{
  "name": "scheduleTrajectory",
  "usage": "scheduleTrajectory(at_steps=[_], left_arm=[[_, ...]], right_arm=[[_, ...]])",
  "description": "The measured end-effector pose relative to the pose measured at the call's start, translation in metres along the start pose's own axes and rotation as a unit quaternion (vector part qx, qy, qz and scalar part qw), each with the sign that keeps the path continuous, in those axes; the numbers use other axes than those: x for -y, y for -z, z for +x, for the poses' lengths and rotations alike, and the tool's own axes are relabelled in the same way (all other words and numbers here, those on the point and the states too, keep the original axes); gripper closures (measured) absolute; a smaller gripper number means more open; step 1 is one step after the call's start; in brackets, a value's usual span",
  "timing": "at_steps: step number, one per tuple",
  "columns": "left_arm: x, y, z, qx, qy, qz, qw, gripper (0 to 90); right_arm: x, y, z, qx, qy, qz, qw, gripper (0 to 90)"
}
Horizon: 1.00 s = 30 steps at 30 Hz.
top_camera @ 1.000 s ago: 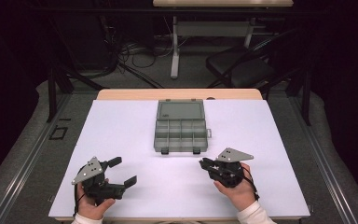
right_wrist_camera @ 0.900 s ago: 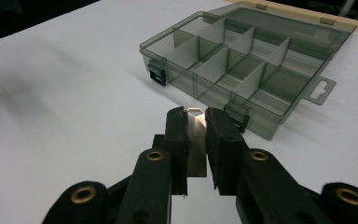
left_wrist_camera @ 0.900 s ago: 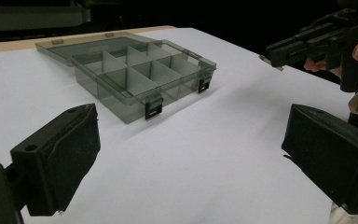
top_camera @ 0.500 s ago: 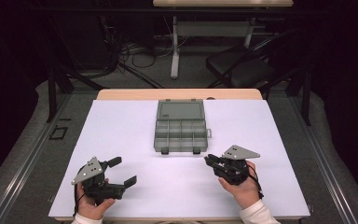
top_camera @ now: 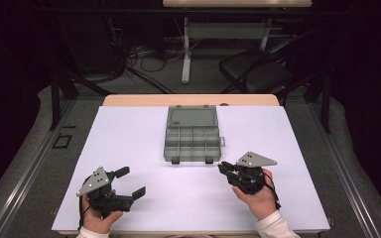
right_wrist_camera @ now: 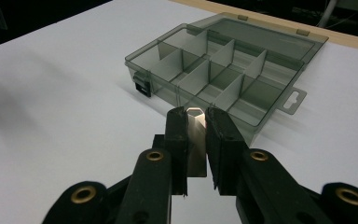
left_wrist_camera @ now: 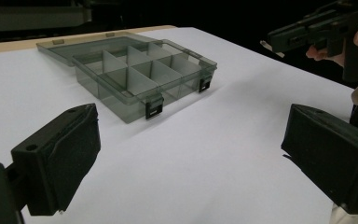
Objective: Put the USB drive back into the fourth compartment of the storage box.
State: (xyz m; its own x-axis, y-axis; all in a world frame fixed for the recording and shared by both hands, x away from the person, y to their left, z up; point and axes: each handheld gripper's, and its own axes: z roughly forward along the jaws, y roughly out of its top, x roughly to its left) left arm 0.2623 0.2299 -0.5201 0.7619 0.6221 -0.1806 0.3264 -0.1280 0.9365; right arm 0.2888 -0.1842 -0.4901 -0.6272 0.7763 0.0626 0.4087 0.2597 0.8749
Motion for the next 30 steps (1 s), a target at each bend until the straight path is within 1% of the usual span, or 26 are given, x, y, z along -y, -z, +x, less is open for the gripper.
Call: scheduleTrajectory(at_steps=[6, 11, 14, 18, 19, 20, 25, 30], left_arm=[[0.000, 0.001, 0.000, -0.002, 0.001, -0.002, 1.0000, 4.2], [0.000, 0.001, -0.001, -0.002, 0.000, -0.001, 1.0000, 4.2], [0.001, 0.001, 0.000, -0.002, 0.001, -0.001, 1.0000, 4.2], [0.001, 0.001, 0.000, -0.002, 0.001, 0.000, 1.0000, 4.2], [0.001, 0.001, -0.001, -0.003, 0.002, -0.001, 1.0000, 4.2], [0.001, 0.001, -0.001, -0.003, 0.002, -0.001, 1.0000, 4.3], [0.001, 0.001, 0.000, -0.004, 0.000, -0.001, 1.0000, 4.3], [0.001, 0.001, 0.000, -0.004, 0.001, 0.000, 1.0000, 4.2]], right_arm=[[-0.012, -0.004, -0.002, -0.002, 0.002, 0.013, 0.9999, 79.5], [-0.020, -0.008, -0.006, -0.002, 0.000, 0.017, 0.9998, 79.5], [-0.027, -0.013, -0.012, 0.001, -0.007, 0.025, 0.9997, 79.5], [-0.032, -0.017, -0.015, 0.001, -0.013, 0.027, 0.9996, 79.5], [-0.035, -0.020, -0.018, 0.001, -0.018, 0.031, 0.9994, 79.5], [-0.036, -0.021, -0.019, 0.001, -0.017, 0.030, 0.9994, 79.5], [-0.046, -0.029, -0.027, 0.003, -0.026, 0.043, 0.9987, 79.5], [-0.055, -0.033, -0.034, 0.007, -0.038, 0.040, 0.9984, 79.5]])
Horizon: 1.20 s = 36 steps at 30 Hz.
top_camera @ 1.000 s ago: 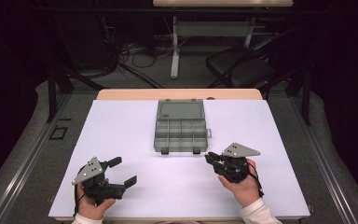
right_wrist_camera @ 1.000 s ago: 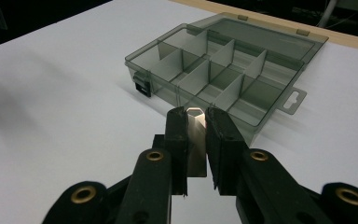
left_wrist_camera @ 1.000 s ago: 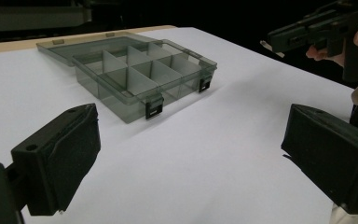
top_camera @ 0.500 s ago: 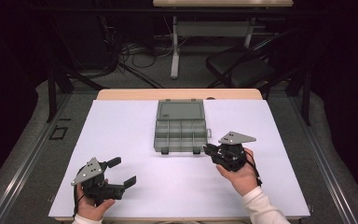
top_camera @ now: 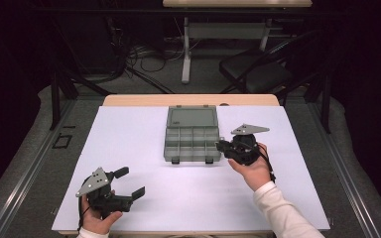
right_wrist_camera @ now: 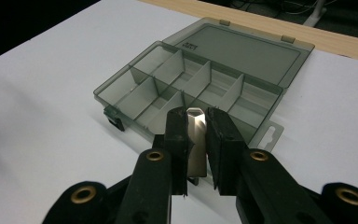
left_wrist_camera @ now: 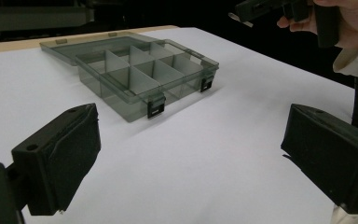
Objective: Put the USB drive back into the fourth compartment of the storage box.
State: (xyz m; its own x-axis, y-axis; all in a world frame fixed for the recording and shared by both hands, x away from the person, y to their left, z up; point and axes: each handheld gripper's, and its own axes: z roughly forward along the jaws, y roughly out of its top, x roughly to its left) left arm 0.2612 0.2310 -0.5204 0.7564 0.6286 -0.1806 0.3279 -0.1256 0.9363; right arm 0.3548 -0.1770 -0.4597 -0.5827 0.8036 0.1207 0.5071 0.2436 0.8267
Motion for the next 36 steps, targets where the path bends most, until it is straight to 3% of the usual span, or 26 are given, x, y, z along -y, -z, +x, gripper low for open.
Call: scheduleTrajectory(at_steps=[13, 36], left_arm=[[0.000, 0.000, 0.001, 0.001, 0.001, 0.000, 1.0000, 4.2], [0.000, 0.001, 0.001, 0.001, 0.003, -0.001, 1.0000, 4.3]], right_arm=[[-0.021, -0.013, -0.005, 0.010, 0.004, 0.015, 0.9998, 79.5], [-0.038, -0.047, -0.017, 0.039, 0.002, 0.037, 0.9985, 79.5]])
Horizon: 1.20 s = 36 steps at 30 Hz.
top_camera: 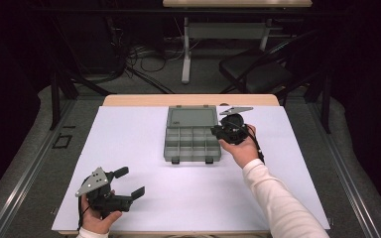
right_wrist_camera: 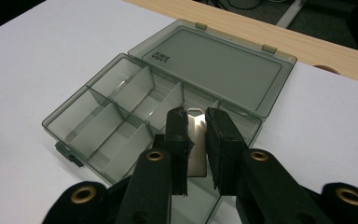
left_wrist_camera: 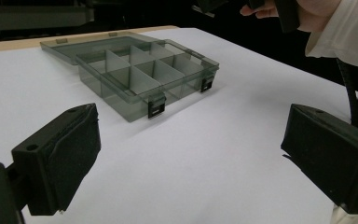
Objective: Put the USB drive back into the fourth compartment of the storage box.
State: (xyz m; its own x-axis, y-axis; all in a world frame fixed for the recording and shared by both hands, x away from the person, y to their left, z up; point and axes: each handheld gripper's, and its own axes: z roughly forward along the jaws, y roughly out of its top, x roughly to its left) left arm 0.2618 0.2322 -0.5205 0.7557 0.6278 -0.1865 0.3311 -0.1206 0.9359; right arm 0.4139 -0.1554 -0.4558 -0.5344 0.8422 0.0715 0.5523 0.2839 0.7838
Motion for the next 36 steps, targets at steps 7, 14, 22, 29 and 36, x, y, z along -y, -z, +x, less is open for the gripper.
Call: scheduleTrajectory(at_steps=[7, 14, 22, 29, 36], left_arm=[[0.000, 0.000, 0.000, 0.001, -0.001, 0.000, 1.0000, 4.3], [0.000, 0.000, 0.000, 0.001, 0.000, 0.000, 1.0000, 4.3], [0.000, -0.001, 0.000, 0.002, 0.000, 0.001, 1.0000, 4.3], [0.000, -0.001, 0.001, 0.002, 0.000, 0.001, 1.0000, 4.2], [0.000, -0.001, 0.001, 0.003, 0.000, 0.001, 1.0000, 4.3]], right_arm=[[0.000, -0.009, -0.003, 0.002, 0.001, 0.001, 1.0000, 79.5], [0.002, -0.019, -0.007, 0.011, 0.002, 0.007, 0.9999, 79.5], [0.004, -0.029, -0.011, 0.020, -0.004, 0.015, 0.9997, 79.5], [0.007, -0.039, -0.010, 0.024, -0.003, 0.021, 0.9995, 79.4], [0.008, -0.047, -0.013, 0.030, -0.005, 0.025, 0.9992, 79.4]])
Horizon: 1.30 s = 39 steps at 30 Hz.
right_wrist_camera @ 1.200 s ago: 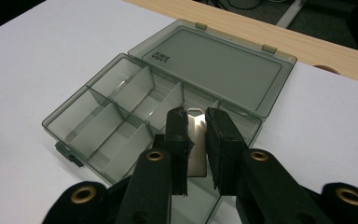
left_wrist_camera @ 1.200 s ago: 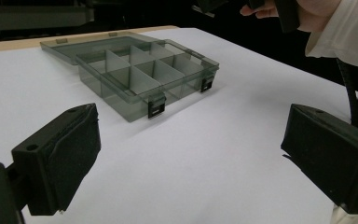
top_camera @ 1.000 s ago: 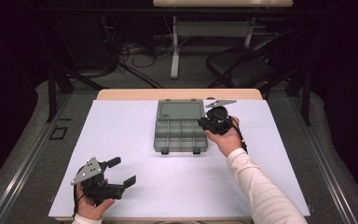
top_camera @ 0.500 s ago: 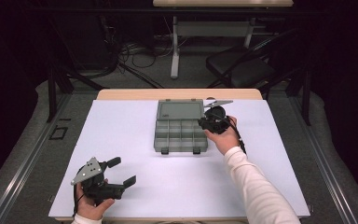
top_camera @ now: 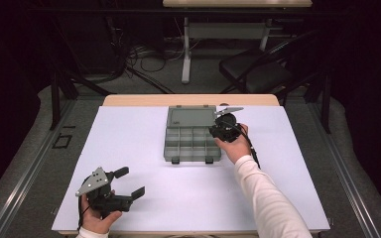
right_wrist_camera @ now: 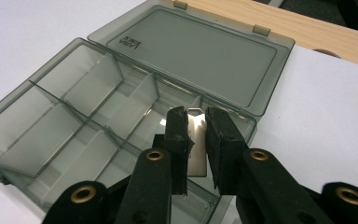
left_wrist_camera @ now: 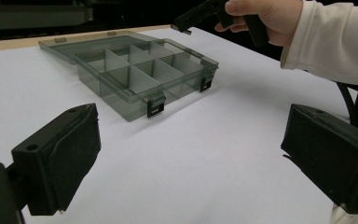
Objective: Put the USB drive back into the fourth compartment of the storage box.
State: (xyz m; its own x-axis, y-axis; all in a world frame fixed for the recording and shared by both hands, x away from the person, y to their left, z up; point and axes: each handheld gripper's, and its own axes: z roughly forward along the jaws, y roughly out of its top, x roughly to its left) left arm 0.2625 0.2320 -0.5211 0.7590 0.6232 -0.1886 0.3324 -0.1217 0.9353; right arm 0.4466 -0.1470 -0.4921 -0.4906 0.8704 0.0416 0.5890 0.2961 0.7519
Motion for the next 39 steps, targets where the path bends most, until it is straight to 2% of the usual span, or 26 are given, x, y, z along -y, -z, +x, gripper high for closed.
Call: scheduleTrajectory(at_steps=[25, 39], left_arm=[[0.000, -0.001, 0.000, -0.001, 0.004, 0.001, 1.0000, 4.2], [0.001, -0.001, 0.000, 0.000, 0.003, 0.001, 1.0000, 4.3]], right_arm=[[0.006, -0.021, -0.004, 0.013, -0.005, 0.014, 0.9998, 79.4], [0.007, -0.024, -0.005, 0.017, -0.002, 0.017, 0.9997, 79.5]])
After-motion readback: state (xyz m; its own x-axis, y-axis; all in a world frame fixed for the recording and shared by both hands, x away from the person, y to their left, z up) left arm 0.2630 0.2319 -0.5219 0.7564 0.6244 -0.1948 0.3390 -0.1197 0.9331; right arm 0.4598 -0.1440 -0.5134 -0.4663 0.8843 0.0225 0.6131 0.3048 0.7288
